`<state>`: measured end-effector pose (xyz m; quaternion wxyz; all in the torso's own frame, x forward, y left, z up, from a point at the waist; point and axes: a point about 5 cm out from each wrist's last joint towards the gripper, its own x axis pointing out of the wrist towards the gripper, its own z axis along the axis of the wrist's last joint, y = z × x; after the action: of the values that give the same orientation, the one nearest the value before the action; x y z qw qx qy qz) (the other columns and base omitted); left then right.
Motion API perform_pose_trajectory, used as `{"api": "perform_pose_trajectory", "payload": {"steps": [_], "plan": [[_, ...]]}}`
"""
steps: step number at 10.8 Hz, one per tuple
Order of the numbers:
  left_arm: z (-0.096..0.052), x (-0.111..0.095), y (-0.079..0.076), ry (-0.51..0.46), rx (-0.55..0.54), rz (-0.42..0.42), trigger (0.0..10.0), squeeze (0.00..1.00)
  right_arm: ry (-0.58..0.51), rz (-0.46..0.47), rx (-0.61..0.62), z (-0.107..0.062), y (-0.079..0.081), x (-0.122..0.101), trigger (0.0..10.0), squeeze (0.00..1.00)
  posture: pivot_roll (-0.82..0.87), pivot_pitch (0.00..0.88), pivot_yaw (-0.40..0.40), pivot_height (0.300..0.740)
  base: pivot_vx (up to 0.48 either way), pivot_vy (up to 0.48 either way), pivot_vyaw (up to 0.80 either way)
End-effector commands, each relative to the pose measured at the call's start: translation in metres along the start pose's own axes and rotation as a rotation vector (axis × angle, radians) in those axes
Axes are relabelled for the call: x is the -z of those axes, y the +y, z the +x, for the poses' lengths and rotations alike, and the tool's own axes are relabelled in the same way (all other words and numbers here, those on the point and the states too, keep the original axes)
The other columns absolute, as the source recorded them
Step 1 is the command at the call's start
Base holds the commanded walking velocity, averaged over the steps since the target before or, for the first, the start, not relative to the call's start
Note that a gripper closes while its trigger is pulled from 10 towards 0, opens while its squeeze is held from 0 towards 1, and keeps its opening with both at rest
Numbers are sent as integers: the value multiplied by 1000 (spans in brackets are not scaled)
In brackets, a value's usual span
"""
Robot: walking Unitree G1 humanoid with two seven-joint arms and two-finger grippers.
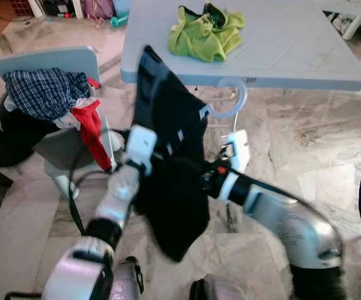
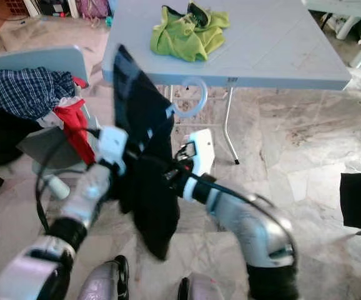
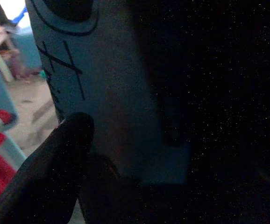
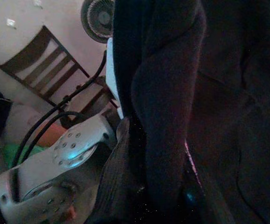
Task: Hang hanger
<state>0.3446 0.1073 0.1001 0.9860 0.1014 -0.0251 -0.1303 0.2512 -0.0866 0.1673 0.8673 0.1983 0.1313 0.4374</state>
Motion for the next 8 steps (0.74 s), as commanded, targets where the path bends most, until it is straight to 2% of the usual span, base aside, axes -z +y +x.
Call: {"api": "perform_pose_trajectory", "payload": {"steps": [1, 2, 3, 4, 5, 6, 8], "plan": [[0, 4, 5, 30, -33, -13, 10000, 0, -50, -35, -88, -3, 13, -15, 10000, 0, -87, 152, -72, 740, 0, 0, 0], [-2, 7, 32, 54, -134, 6, 10000, 0, 33, -108, -102, -18, 9, -7, 10000, 0, -86, 153, -70, 740, 0, 0, 0], [-5, 8, 51, 56, -198, 24, 10000, 0, 138, -184, -22, -29, -7, 9, 10000, 0, -83, 154, -71, 740, 0, 0, 0], [-6, 8, 66, 54, -254, 31, 10000, 0, 225, -206, 37, -37, -17, 18, 10000, 0, -77, 156, -71, 740, 0, 0, 0], [-8, 8, 78, 54, -293, 39, 10000, 0, 286, -244, 50, -43, -22, 26, 10000, 0, -77, 155, -71, 740, 0, 0, 0], [-13, 8, 92, 57, -342, 41, 10000, 0, 384, -356, 40, -54, -30, 39, 10000, 0, -74, 156, -70, 740, 0, 0, 0], [-18, 6, 105, 43, -399, 58, 10000, 0, 497, -524, 75, -70, -48, 49, 10000, 0, -72, 159, -70, 740, 0, 0, 0]]}}
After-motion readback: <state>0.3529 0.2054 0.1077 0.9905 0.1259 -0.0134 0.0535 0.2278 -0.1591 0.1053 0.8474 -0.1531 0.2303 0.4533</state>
